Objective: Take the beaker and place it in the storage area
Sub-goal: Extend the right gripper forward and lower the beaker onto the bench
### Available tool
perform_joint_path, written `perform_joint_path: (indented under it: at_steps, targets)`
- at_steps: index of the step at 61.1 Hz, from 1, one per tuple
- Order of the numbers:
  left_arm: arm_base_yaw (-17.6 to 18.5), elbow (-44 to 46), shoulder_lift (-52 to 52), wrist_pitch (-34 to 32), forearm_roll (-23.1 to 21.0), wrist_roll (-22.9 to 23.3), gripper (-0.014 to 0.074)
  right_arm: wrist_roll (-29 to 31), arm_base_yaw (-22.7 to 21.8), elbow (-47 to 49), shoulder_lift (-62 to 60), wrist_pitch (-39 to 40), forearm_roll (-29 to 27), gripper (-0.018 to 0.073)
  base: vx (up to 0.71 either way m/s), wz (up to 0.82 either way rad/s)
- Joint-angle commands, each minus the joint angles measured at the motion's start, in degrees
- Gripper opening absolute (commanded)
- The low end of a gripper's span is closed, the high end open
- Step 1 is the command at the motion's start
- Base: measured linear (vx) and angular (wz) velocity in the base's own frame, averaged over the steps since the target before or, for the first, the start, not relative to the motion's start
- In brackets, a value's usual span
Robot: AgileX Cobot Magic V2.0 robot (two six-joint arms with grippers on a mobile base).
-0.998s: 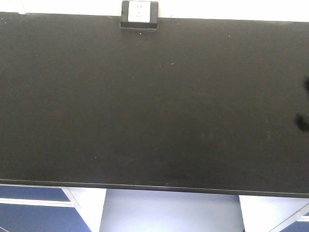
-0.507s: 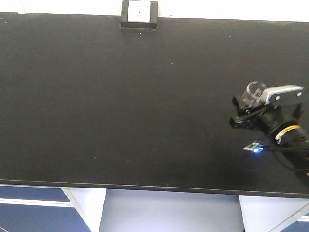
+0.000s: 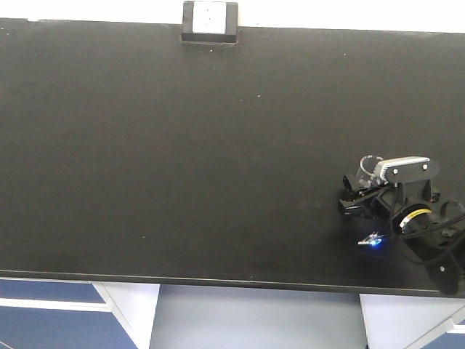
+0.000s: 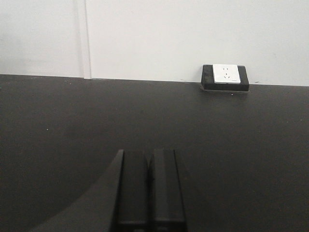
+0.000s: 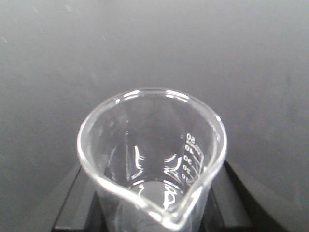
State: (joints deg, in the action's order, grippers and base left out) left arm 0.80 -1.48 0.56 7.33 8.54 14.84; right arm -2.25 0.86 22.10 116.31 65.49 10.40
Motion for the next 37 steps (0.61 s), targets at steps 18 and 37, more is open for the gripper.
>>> perform_joint_path:
  at_steps: [18,37]
  targets:
    - [0.43,-1.25,0.98,-4.56,-0.32,0.33,-0.0008,1.92,-0.18,0.7,0.51,11.49,0.05,0.0027,0.0,0.0]
    - [0.43,-1.25,0.98,-4.56,-0.32,0.33,-0.0008,1.85,-0.18,0.41,0.62,11.49,0.36,0.0277,0.0,0.0]
